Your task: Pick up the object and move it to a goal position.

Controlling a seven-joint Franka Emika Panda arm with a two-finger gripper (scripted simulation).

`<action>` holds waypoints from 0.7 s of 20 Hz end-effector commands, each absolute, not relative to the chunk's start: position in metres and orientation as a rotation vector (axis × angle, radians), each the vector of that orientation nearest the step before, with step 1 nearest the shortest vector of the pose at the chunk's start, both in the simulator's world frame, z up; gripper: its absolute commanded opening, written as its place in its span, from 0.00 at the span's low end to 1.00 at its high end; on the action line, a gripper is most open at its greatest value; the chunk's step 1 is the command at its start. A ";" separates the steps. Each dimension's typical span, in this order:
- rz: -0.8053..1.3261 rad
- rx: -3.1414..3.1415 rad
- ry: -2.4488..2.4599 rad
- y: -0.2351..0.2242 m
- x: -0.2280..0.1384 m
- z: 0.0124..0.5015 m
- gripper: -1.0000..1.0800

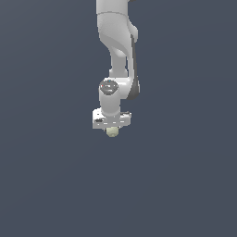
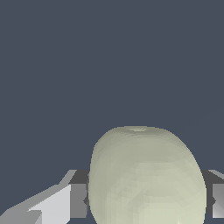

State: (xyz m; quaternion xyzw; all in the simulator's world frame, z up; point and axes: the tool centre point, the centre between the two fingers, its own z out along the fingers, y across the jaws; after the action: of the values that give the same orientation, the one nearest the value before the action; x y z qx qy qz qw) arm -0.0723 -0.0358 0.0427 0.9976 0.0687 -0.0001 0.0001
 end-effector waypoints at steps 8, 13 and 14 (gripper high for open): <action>0.000 3.134 0.217 -0.045 -0.064 0.056 0.00; 0.000 3.134 0.217 -0.062 -0.051 0.078 0.00; 0.000 3.134 0.217 -0.066 -0.047 0.084 0.00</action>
State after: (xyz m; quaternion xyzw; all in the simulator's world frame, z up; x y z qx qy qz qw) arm -0.0520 -0.0597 0.0757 0.9976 0.0692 -0.0004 -0.0001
